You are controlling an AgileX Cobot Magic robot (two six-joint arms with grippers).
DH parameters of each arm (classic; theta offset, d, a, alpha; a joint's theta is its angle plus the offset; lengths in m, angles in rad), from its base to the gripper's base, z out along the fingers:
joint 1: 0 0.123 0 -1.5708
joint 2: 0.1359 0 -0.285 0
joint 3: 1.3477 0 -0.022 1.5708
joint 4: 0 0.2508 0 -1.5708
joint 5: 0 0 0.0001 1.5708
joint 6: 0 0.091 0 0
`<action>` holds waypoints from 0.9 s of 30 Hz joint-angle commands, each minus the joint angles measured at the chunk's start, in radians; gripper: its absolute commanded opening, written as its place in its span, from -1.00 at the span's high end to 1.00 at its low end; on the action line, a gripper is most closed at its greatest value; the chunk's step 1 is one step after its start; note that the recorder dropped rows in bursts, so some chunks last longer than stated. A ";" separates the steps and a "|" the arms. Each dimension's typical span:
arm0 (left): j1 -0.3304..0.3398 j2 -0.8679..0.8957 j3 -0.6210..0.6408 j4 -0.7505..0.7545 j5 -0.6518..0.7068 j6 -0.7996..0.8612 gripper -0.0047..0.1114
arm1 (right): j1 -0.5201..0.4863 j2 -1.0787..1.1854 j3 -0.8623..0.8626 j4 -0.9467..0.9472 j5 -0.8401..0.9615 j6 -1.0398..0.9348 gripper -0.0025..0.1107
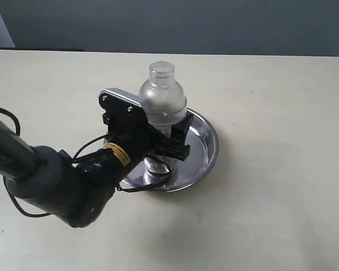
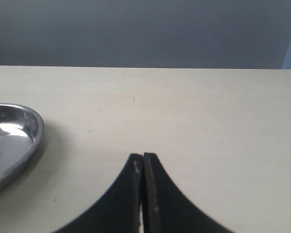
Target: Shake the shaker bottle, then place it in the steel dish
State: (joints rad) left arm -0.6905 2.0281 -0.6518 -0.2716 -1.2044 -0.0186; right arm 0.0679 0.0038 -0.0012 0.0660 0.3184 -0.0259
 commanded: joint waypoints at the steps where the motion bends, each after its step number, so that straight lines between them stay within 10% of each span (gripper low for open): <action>1: 0.001 0.001 0.004 0.000 -0.017 0.000 -0.40 | 0.002 -0.004 0.001 -0.001 -0.014 0.000 0.97; 6: 0.001 -0.003 0.004 0.011 -0.017 0.019 -0.48 | 0.002 -0.004 0.001 -0.001 -0.014 0.000 0.97; 9: 0.001 -0.005 0.004 0.000 -0.017 0.105 -0.89 | 0.002 -0.004 0.001 -0.001 -0.014 0.000 0.97; 27: 0.001 -0.103 0.005 -0.067 -0.017 0.134 -0.89 | 0.002 -0.004 0.001 -0.001 -0.014 0.000 0.97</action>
State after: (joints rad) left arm -0.6905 1.9409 -0.6498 -0.3253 -1.2101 0.1122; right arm 0.0679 0.0038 -0.0012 0.0660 0.3184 -0.0259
